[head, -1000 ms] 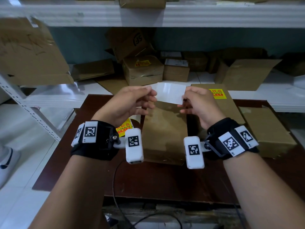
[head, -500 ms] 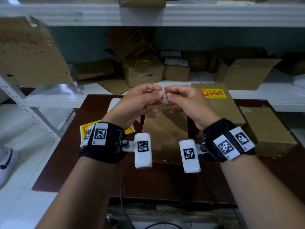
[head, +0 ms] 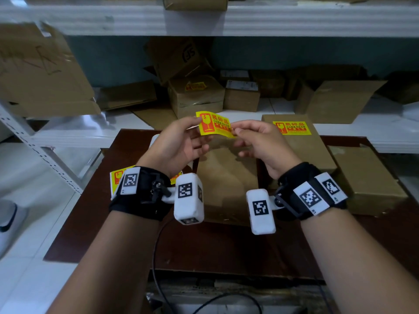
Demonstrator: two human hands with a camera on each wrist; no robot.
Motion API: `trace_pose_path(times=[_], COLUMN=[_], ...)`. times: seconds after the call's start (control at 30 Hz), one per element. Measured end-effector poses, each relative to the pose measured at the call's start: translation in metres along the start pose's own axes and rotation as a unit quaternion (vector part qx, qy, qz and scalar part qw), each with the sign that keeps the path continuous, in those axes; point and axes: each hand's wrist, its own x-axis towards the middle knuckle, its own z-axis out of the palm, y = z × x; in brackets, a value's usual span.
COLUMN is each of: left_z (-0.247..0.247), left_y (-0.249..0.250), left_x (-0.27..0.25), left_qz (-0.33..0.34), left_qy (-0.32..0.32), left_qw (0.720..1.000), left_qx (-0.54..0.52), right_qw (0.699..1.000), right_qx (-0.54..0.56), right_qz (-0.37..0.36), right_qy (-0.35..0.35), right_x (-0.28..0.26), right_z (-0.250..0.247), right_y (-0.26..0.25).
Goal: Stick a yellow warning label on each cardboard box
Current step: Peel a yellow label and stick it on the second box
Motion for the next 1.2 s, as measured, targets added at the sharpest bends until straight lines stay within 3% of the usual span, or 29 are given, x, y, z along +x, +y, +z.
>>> trace_pose_path(times=[0.1, 0.2, 0.33, 0.57, 0.87, 1.2], left_z=[-0.005, -0.007, -0.009, -0.010, -0.022, -0.029], left_y=[0.002, 0.002, 0.001, 0.000, -0.006, -0.009], left_x=[0.000, 0.001, 0.002, 0.002, 0.012, 0.014], left_qz=[-0.024, -0.056, -0.083, -0.092, -0.046, -0.004], left_qy=[0.012, 0.027, 0.061, 0.059, 0.104, 0.101], left_qw=[0.999, 0.998, 0.993, 0.988, 0.949, 0.942], left_qx=[-0.027, 0.002, 0.049, 0.108, 0.295, 0.320], right_qw=[0.997, 0.990, 0.989, 0.986, 0.994, 0.989], right_qx=[0.052, 0.101, 0.096, 0.070, -0.011, -0.126], right_qz=[0.059, 0.097, 0.108, 0.151, 0.110, 0.075], right_qy=[0.021, -0.004, -0.014, 0.002, 0.021, 0.016], right_x=[0.002, 0.002, 0.002, 0.003, 0.007, 0.009], right_z=[-0.005, -0.007, -0.008, -0.010, -0.013, -0.022], right_y=[0.001, 0.000, -0.004, 0.001, 0.007, 0.012])
